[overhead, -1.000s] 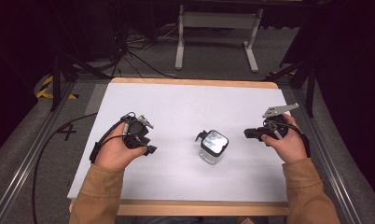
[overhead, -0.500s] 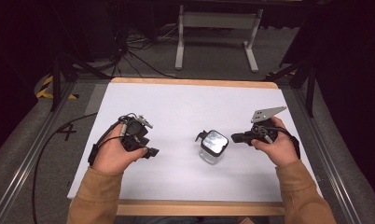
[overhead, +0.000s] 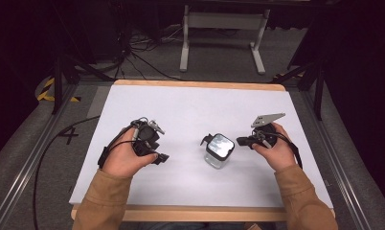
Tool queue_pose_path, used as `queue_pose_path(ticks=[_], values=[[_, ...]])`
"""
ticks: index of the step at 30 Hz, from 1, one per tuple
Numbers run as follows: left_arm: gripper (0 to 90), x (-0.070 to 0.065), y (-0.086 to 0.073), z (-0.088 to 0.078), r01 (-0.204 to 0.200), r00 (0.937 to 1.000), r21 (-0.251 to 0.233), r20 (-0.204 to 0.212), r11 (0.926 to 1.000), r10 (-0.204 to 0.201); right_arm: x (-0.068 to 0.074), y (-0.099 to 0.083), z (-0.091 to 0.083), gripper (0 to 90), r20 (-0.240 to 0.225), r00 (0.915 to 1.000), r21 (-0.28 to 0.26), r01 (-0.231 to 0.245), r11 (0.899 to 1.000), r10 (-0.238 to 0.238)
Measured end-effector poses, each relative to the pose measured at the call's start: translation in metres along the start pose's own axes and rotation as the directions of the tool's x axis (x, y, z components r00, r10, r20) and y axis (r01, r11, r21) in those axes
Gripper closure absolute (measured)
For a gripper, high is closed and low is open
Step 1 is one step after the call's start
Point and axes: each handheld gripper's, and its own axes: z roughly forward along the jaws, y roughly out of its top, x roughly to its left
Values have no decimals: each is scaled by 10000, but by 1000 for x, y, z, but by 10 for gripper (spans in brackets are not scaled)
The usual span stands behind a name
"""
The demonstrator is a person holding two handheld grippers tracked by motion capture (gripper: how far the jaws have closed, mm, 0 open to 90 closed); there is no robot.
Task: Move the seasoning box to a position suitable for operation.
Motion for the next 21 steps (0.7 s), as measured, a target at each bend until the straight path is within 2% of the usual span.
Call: queue_pose_path(ticks=[3, 6, 9, 12, 15, 21], values=[[421, 0, 1, 5, 46, 10000, 87, -10, 10000, -46, 1, -1, 7, 899, -82, 9999, 5, 137, 9999, -137], [414, -1, 2, 7, 20, 10000, 146, 1, 9999, -20, 0, -1, 10, 899, -30, 10000, -2, 86, 10000, -86], [410, -3, 3, 10, -94, 9999, 239, 89, 9997, 92, -3, -4, 14, 899, -202, 9998, -6, -48, 10000, 48], [409, -3, 4, 14, -172, 9998, 295, 117, 9994, 169, -3, -5, 17, 897, -428, 9991, -126, -2, 9999, -4], [409, -4, 4, 15, -149, 9998, 296, 128, 9995, 145, -3, -4, 19, 897, -410, 9990, -329, 165, 9993, -179], [405, -4, 4, 16, -167, 9998, 287, 144, 9994, 162, -2, -5, 22, 900, -585, 9980, -145, 212, 9997, -221]])
